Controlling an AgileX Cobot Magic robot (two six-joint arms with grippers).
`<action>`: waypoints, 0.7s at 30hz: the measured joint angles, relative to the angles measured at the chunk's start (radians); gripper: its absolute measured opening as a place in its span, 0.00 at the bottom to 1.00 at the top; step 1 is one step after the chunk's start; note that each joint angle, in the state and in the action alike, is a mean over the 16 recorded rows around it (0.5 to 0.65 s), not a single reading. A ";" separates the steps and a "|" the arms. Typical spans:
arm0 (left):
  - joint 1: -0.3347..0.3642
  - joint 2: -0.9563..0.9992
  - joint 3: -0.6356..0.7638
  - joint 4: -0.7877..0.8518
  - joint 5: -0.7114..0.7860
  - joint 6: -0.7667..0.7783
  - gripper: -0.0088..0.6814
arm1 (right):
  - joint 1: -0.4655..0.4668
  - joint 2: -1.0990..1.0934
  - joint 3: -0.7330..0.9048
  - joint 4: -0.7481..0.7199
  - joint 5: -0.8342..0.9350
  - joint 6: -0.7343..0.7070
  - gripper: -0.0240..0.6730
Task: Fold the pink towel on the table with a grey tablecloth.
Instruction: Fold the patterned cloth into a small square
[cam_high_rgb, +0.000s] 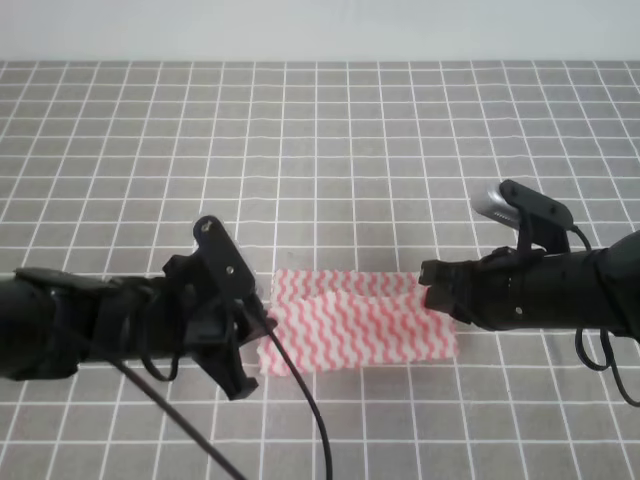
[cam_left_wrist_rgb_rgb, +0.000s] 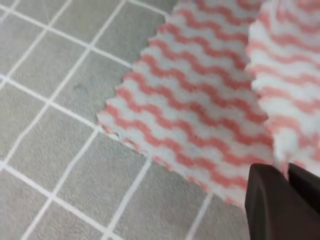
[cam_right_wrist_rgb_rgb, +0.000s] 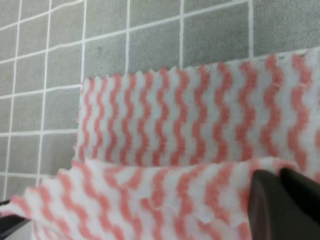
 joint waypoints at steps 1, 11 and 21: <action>0.000 0.006 -0.006 -0.001 -0.003 0.000 0.01 | 0.000 0.000 0.000 0.000 -0.005 0.000 0.01; 0.000 0.071 -0.068 -0.017 -0.011 0.000 0.01 | -0.009 0.012 0.000 0.008 -0.027 -0.001 0.01; 0.000 0.120 -0.112 -0.028 -0.036 -0.003 0.01 | -0.034 0.040 0.001 0.023 -0.031 -0.002 0.01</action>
